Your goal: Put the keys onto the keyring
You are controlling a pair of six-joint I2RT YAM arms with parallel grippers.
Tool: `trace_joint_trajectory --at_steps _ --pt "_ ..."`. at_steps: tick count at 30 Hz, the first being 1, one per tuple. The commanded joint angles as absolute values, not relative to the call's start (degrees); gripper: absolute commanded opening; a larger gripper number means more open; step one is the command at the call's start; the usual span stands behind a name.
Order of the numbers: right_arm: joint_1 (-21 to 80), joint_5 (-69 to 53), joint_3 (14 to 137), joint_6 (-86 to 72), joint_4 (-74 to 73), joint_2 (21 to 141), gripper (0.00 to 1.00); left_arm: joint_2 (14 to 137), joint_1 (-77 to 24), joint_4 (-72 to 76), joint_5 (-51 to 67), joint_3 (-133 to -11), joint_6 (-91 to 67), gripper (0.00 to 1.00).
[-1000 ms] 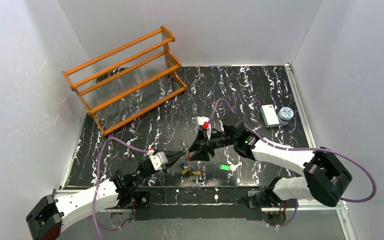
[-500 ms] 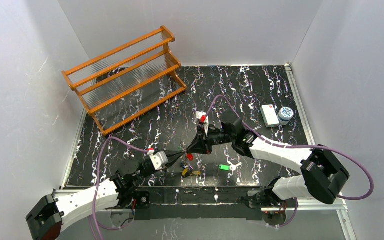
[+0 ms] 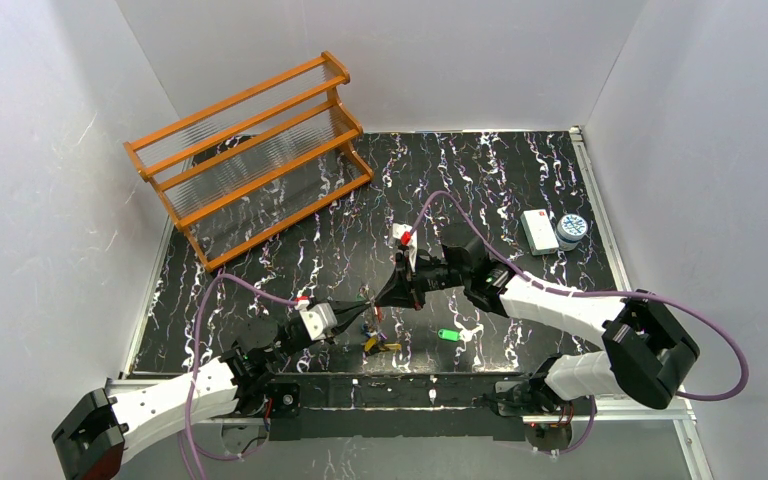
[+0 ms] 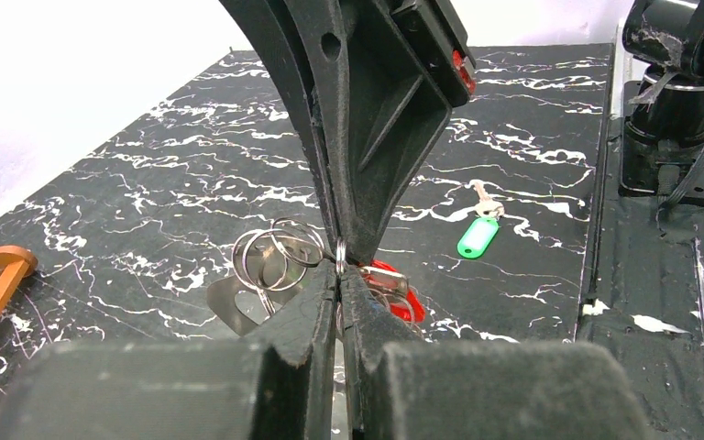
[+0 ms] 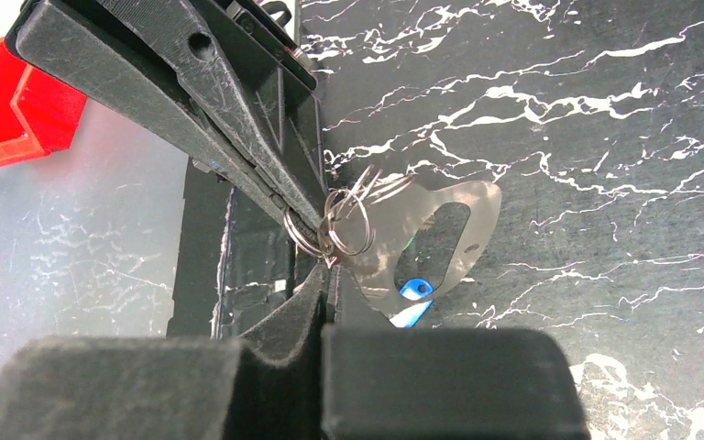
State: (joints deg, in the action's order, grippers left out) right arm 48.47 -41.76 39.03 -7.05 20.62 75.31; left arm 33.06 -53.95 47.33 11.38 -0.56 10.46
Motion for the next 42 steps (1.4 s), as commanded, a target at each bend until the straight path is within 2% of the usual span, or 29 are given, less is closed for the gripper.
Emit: trace_joint_trajectory --at_steps 1,16,31,38,42 --pt "48.2 -41.9 40.4 -6.1 20.8 75.0 0.01 32.2 -54.1 51.2 12.2 -0.1 11.1 0.00" --pt "48.2 -45.8 42.7 -6.8 23.4 82.4 0.01 31.3 -54.0 51.3 14.9 -0.1 11.7 0.00" --pt "48.3 -46.4 40.7 -8.0 28.2 85.1 0.27 31.2 -54.0 52.6 15.4 -0.1 11.6 0.00" --pt "48.3 -40.8 37.5 -3.5 25.6 78.2 0.49 30.8 -54.0 52.7 14.9 0.8 11.4 0.00" --pt "48.3 -37.2 36.0 -0.2 22.3 73.6 0.58 30.7 -54.1 52.7 14.9 0.9 11.3 0.00"
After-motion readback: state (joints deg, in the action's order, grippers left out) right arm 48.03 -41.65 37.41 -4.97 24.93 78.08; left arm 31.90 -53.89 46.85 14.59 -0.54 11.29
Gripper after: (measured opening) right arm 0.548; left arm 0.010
